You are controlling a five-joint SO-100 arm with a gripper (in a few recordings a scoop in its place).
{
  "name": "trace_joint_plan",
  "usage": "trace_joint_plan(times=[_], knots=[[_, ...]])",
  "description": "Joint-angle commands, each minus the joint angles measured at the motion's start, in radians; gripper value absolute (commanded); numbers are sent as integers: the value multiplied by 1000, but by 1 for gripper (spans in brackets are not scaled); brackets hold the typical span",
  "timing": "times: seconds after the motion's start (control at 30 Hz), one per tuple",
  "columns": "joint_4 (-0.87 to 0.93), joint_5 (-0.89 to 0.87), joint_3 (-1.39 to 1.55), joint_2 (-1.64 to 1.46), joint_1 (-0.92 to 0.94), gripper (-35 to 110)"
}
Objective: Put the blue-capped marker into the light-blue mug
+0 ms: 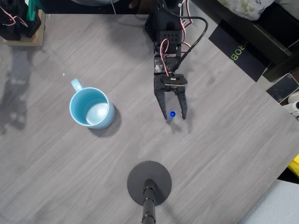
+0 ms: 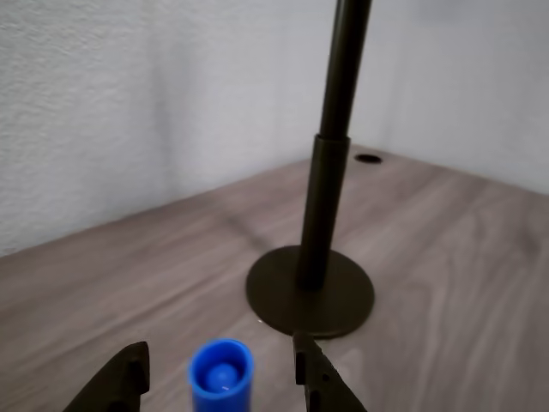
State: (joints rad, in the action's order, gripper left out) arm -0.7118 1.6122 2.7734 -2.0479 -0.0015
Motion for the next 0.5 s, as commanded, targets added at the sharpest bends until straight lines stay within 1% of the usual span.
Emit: trace_joint_plan(times=[0.0, 0.23, 0.4, 0.43, 0.47], knots=[[-18, 17, -2, 15, 0, 26], [-61, 17, 0, 94, -14, 26], [-169, 23, 0, 199, -32, 26], [-196, 35, -2, 227, -35, 24], [-215, 58, -5, 252, -37, 17]])
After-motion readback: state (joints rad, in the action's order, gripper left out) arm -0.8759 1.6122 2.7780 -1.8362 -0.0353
